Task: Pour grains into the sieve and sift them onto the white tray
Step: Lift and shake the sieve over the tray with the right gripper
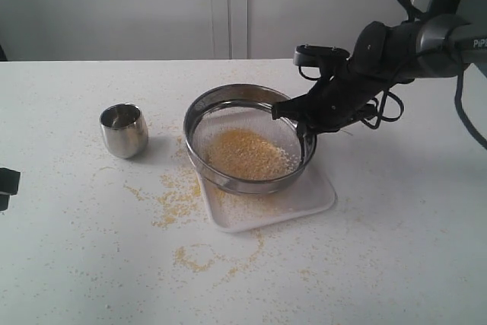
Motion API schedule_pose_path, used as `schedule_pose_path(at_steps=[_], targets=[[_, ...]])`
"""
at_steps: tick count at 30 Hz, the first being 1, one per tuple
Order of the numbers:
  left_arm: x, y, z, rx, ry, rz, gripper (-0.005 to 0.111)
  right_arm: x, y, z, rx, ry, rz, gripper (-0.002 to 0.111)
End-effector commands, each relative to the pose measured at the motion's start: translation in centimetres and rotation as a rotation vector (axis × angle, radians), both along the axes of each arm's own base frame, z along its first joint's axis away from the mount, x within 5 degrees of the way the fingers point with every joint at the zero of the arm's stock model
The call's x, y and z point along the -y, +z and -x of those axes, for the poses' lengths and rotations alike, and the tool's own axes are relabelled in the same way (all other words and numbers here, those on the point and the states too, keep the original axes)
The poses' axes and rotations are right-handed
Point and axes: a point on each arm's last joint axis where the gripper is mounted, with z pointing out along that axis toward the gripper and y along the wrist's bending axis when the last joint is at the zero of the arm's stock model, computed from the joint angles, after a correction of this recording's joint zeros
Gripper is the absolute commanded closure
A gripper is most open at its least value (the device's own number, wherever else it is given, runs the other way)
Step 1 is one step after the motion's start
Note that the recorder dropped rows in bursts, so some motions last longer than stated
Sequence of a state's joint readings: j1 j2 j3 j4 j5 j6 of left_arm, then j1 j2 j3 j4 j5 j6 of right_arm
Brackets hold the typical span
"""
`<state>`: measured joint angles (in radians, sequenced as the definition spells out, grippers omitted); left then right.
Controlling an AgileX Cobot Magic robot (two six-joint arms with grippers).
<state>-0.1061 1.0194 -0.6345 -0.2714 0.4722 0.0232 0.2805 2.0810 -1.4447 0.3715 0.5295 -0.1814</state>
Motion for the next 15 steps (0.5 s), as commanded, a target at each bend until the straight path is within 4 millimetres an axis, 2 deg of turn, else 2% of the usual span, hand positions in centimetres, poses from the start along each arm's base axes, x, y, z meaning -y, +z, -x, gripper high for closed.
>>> schedule_pose_path(at_steps=[1, 5, 11, 15], targets=[[0.0, -0.1, 0.3, -0.009, -0.002, 0.006, 0.107, -0.1, 1.0, -0.4, 0.067, -0.024, -0.021, 0.108], [0.0, -0.1, 0.3, -0.009, -0.002, 0.006, 0.107, -0.1, 1.1, 0.4, -0.001, 0.03, 0.002, 0.108], [0.0, -0.1, 0.3, -0.009, -0.002, 0.006, 0.107, -0.1, 2.5, 1.3, -0.035, 0.059, 0.003, 0.108], [0.0, -0.1, 0.3, -0.009, -0.002, 0.006, 0.107, -0.1, 2.8, 0.7, 0.024, 0.01, -0.019, 0.108]])
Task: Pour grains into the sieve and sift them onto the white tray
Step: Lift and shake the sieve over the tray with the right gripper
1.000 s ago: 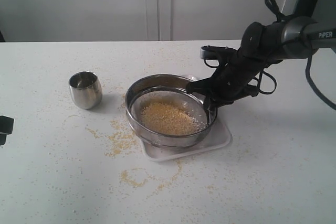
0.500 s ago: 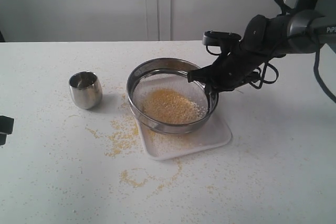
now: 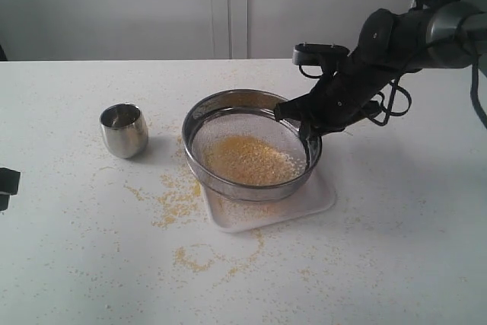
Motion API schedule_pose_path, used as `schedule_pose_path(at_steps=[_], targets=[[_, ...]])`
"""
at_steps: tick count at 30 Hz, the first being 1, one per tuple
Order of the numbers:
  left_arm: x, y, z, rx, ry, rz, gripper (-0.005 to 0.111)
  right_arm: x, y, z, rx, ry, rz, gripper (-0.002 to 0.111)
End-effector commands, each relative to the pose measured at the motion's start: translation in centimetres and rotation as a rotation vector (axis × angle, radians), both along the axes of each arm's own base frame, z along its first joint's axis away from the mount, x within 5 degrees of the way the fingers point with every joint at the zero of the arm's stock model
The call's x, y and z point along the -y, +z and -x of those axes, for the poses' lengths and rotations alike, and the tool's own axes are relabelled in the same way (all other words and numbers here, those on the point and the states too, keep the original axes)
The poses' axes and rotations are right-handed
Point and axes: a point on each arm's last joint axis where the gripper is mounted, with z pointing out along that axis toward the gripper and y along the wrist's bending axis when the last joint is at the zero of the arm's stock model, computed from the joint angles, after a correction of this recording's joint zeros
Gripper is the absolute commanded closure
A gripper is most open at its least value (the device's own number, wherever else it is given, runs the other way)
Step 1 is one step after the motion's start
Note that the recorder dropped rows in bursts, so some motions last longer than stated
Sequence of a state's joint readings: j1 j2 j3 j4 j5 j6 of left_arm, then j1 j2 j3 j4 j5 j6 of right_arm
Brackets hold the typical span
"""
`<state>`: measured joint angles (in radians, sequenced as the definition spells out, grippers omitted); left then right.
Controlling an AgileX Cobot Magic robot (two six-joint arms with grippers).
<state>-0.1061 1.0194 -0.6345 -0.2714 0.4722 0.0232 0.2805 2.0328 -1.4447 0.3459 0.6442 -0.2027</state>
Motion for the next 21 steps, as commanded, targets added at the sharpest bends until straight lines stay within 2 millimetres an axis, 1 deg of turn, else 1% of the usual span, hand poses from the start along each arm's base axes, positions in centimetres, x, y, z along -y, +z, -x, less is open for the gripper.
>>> schedule_pose_path(at_steps=[1, 2, 4, 7, 9, 11, 12, 14, 16, 19, 21], targets=[[0.0, -0.1, 0.3, -0.009, -0.002, 0.006, 0.107, -0.4, 1.1, -0.9, 0.123, -0.073, -0.056, 0.108], [0.0, -0.1, 0.3, -0.009, -0.002, 0.006, 0.107, -0.5, 1.0, -1.3, 0.159, -0.085, -0.059, 0.108], [0.0, -0.1, 0.3, -0.009, -0.002, 0.006, 0.107, -0.5, 0.7, -1.3, 0.152, -0.082, -0.056, 0.108], [0.0, -0.1, 0.3, -0.009, -0.002, 0.006, 0.107, -0.3, 0.8, 0.2, 0.016, -0.006, -0.004, 0.108], [0.0, -0.1, 0.3, -0.009, -0.002, 0.006, 0.107, 0.0, 0.9, 0.7, -0.022, 0.025, 0.031, 0.108], [0.0, -0.1, 0.3, -0.009, -0.002, 0.006, 0.107, -0.2, 1.2, 0.1, 0.028, -0.048, -0.024, 0.108], [0.0, -0.1, 0.3, -0.009, -0.002, 0.006, 0.107, -0.4, 1.0, -0.4, 0.067, -0.092, -0.054, 0.108], [0.0, -0.1, 0.3, -0.009, -0.002, 0.006, 0.107, -0.5, 0.5, -0.9, 0.085, -0.12, -0.077, 0.108], [0.0, -0.1, 0.3, -0.009, -0.002, 0.006, 0.107, -0.5, 0.0, -0.4, 0.015, -0.102, -0.066, 0.108], [0.0, -0.1, 0.3, -0.009, -0.002, 0.006, 0.107, -0.1, 0.1, 1.0, -0.114, -0.044, -0.029, 0.108], [0.0, -0.1, 0.3, -0.009, -0.002, 0.006, 0.107, -0.1, 0.3, 0.7, -0.1, -0.083, -0.055, 0.108]])
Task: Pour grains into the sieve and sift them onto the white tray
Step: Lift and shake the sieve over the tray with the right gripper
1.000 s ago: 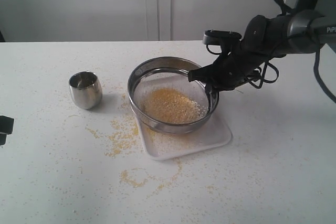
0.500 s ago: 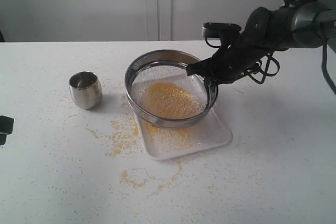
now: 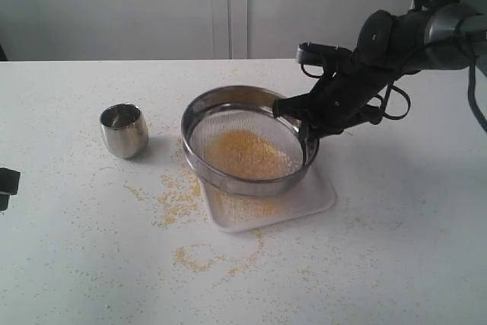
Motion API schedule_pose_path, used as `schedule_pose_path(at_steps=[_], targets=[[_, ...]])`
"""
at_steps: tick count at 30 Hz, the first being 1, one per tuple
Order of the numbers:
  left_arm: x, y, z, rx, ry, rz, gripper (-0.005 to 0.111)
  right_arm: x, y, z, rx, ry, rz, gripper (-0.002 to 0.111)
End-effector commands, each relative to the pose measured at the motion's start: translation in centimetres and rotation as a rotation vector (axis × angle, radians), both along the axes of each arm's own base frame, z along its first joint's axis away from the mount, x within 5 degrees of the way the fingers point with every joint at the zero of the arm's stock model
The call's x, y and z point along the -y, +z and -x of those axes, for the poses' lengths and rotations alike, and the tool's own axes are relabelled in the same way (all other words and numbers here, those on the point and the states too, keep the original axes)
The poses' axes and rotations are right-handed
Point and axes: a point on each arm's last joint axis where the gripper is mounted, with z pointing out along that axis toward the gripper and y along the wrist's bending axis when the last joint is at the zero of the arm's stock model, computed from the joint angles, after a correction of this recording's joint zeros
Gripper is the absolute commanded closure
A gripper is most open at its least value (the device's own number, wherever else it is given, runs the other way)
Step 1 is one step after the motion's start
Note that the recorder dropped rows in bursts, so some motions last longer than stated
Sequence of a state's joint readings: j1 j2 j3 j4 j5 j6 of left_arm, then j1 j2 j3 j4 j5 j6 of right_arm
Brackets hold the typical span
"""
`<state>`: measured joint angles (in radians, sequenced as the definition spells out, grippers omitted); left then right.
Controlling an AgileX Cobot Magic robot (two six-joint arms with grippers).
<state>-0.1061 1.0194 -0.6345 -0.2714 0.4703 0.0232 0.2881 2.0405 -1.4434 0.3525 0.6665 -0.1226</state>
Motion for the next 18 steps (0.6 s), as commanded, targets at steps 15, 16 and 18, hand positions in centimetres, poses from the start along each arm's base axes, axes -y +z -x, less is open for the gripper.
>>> schedule_pose_path(at_steps=[15, 16, 18], targets=[[0.0, -0.2, 0.3, -0.01, -0.002, 0.006, 0.107, 1.4, 1.7, -0.8, 0.08, -0.086, -0.037, 0.108], [0.0, -0.2, 0.3, -0.01, -0.002, 0.006, 0.107, 1.4, 1.6, -1.3, 0.111, -0.122, -0.052, 0.108], [0.0, -0.2, 0.3, -0.01, -0.002, 0.006, 0.107, 1.4, 1.3, -1.9, 0.157, -0.174, -0.078, 0.108]])
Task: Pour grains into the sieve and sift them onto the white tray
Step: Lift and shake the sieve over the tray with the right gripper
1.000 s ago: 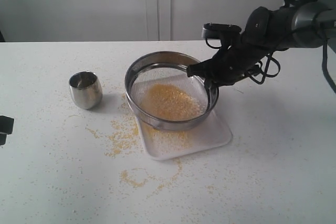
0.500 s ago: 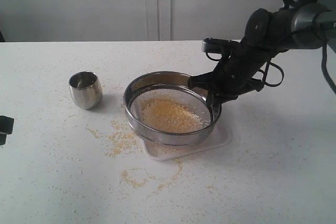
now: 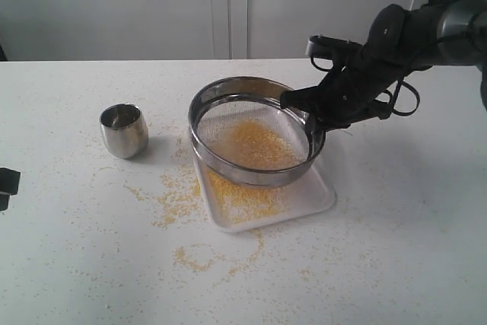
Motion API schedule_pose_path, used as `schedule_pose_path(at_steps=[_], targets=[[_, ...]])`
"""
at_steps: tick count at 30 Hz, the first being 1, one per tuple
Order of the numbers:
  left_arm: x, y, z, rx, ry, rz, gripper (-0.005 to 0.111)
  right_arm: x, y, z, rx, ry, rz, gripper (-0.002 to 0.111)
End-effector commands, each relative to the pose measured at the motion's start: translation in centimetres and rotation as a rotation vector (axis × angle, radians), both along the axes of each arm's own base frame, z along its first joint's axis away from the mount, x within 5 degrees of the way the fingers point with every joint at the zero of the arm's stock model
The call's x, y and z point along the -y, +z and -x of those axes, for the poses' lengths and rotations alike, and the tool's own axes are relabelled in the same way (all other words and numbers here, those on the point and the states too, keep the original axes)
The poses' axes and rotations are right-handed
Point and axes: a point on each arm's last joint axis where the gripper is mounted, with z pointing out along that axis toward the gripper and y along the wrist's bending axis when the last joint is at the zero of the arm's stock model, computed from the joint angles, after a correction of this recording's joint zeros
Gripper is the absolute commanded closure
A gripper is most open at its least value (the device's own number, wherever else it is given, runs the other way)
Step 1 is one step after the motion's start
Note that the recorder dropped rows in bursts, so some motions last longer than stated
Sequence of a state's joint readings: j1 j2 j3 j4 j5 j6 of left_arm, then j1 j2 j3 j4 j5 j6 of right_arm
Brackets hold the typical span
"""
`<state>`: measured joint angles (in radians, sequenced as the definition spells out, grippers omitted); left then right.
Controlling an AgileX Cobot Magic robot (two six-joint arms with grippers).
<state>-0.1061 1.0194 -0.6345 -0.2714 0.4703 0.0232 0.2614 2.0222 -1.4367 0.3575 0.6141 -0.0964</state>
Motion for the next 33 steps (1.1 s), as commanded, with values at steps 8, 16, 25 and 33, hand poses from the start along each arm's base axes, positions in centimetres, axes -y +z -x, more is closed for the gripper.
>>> schedule_pose_path(at_steps=[8, 16, 25, 33], targets=[[0.0, -0.2, 0.3, -0.01, -0.002, 0.006, 0.107, 0.5, 0.4, -0.3, -0.007, -0.105, -0.032, 0.108], [0.0, -0.2, 0.3, -0.01, -0.002, 0.006, 0.107, 0.8, -0.2, 0.8, -0.132, -0.07, 0.006, 0.108], [0.0, -0.1, 0.3, -0.008, -0.002, 0.006, 0.107, 0.0, -1.1, 0.7, -0.17, -0.109, -0.062, 0.108], [0.0, -0.1, 0.3, -0.008, -0.002, 0.006, 0.107, -0.3, -1.4, -0.2, -0.144, -0.188, -0.121, 0.108]])
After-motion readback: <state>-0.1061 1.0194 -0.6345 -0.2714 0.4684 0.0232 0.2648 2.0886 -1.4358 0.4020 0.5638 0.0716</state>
